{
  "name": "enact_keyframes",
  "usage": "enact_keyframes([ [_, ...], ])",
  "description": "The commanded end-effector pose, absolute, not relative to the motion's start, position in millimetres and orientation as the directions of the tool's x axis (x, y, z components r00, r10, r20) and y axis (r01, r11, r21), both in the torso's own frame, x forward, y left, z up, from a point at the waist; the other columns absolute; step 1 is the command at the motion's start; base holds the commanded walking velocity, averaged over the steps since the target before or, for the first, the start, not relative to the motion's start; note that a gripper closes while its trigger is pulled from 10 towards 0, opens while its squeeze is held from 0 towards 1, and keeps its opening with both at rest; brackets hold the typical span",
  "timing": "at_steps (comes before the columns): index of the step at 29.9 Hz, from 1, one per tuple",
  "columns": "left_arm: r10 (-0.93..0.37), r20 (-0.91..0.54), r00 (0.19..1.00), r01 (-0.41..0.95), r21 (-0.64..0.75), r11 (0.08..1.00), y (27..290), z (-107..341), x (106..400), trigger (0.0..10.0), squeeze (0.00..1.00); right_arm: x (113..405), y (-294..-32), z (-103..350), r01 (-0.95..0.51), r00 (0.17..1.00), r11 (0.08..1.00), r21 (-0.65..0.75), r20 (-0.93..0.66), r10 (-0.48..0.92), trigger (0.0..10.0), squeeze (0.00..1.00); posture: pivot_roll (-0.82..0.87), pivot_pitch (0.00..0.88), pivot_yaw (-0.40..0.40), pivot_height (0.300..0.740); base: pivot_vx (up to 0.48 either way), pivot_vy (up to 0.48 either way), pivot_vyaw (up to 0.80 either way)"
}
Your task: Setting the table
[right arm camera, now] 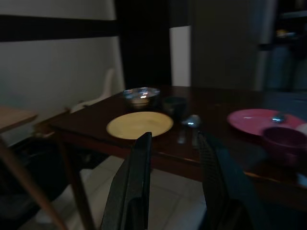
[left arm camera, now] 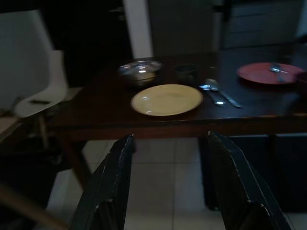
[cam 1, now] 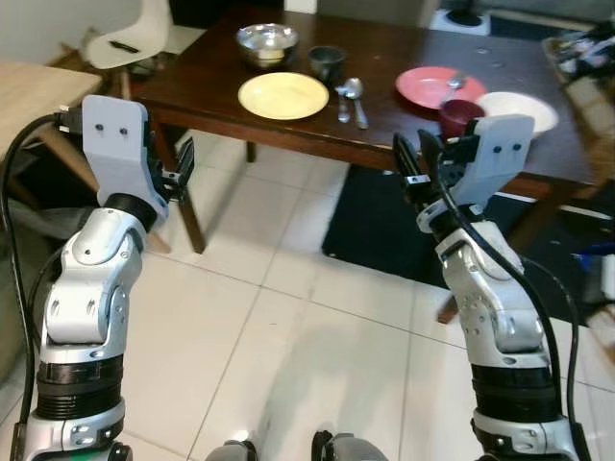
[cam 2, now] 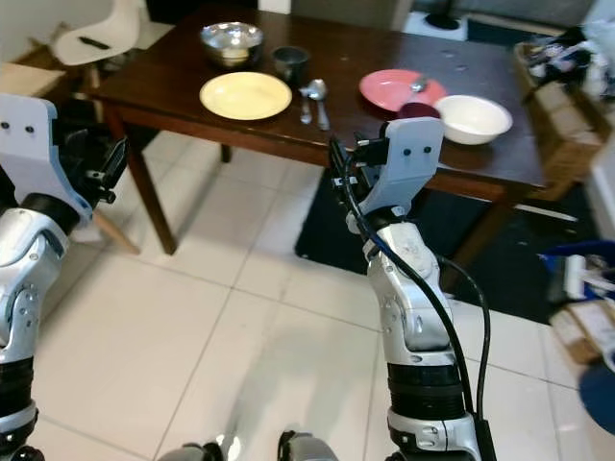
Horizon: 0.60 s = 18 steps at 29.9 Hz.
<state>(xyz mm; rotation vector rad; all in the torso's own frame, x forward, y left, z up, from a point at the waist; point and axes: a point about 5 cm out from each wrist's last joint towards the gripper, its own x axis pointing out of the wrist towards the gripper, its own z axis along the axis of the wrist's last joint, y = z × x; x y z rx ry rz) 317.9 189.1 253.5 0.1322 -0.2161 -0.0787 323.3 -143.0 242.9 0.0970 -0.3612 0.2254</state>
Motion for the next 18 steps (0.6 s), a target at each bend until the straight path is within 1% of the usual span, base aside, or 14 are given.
enact_keyframes([
  [1, -0.089, 0.189, 0.978, 0.059, 0.159, 0.985, 189.3, 249.5, 319.6, 10.0, 0.0, 322.6, -145.3, 242.4, -0.23, 0.913, 0.971, 0.065, 0.359, 0.193, 10.0, 0.0, -0.06, 0.068, 0.029, 0.74, 0.337, 0.0, 0.0],
  [18, -0.071, 0.193, 0.979, 0.04, 0.161, 0.986, 191.6, 249.0, 320.8, 10.0, 0.0, 322.3, -143.3, 244.1, -0.248, 0.907, 0.966, 0.071, 0.366, 0.206, 10.0, 0.0, -0.06, 0.06, 0.028, 0.74, 0.48, 0.0, 0.0],
])
